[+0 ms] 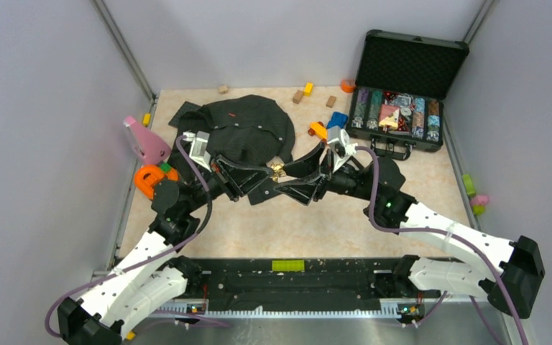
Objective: Remove the brooch from the garment
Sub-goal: Close the brooch.
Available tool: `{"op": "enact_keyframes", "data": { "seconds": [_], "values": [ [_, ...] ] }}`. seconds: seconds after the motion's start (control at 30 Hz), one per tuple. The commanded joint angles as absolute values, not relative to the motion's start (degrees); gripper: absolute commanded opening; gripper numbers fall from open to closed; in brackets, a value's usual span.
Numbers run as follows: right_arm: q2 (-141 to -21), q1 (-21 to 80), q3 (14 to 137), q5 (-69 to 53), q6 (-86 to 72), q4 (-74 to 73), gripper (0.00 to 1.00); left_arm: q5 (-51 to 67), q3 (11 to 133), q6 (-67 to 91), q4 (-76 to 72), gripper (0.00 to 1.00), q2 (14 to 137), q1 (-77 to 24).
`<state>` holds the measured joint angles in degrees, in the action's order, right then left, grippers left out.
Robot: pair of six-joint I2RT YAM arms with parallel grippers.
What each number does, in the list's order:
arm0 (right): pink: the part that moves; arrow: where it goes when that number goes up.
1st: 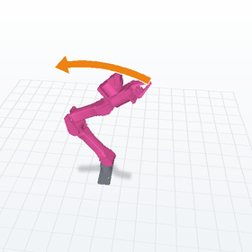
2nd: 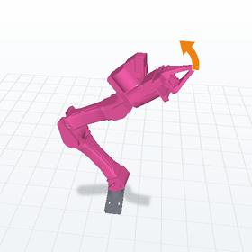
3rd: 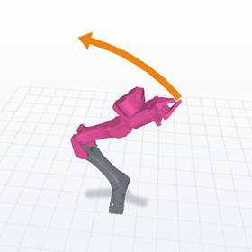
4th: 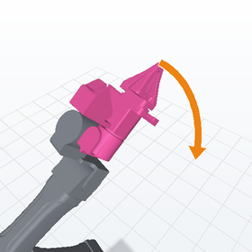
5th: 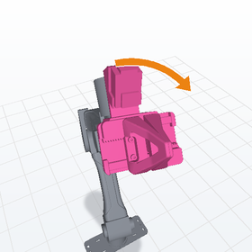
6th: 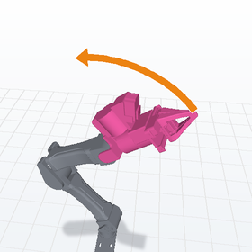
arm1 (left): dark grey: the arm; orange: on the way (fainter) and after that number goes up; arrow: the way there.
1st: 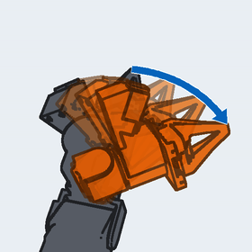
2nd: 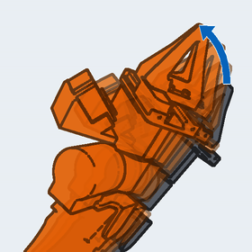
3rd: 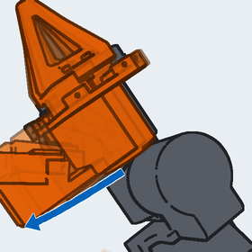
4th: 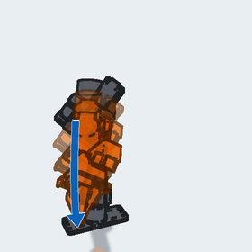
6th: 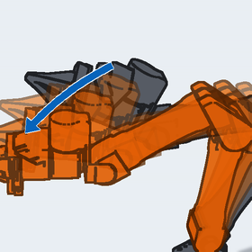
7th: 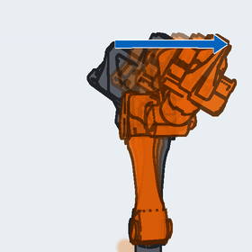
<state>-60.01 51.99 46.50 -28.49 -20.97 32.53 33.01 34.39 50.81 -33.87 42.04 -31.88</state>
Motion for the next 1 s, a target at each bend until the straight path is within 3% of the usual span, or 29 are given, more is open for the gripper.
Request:
{"op": "enact_keyframes", "data": {
  "seconds": [0.0, 0.27, 0.43, 0.6, 0.83, 0.97],
  "values": [
    [-57.58, 52.36, 46.16, -31.1, -20.02, 33.7, 0.52, 28.36, 35.39, 56.31, -33.03, 0.0, 42.85, -31.6],
    [-56.34, 51.66, 44.8, -32.2, -20.26, 33.52, 0.59, 23.7, 38.47, 61.34, -25.7, 0.0, 44.19, -31.6],
    [-55.77, 49.48, 43.55, -32.36, -22.49, 33.59, 0.52, 22.64, 38.47, 64.94, -24.4, 0.0, 44.79, -31.48],
    [-55.84, 43.95, 39.78, -32.87, -35.36, 43.12, 0.47, 22.24, 37.82, 67.14, -25.47, 0.0, 45.13, -31.19],
    [-59.28, 43.51, 39.77, -30.92, -42.35, 46.23, 0.44, 22.11, 36.7, 67.61, -28.05, 0.0, 45.17, -31.2],
    [-60.83, 43.51, 38.65, -27.67, -47.46, 50.39, 0.48, 21.97, 36.06, 67.98, -29.07, 0.0, 45.06, -31.14]
  ]
}}
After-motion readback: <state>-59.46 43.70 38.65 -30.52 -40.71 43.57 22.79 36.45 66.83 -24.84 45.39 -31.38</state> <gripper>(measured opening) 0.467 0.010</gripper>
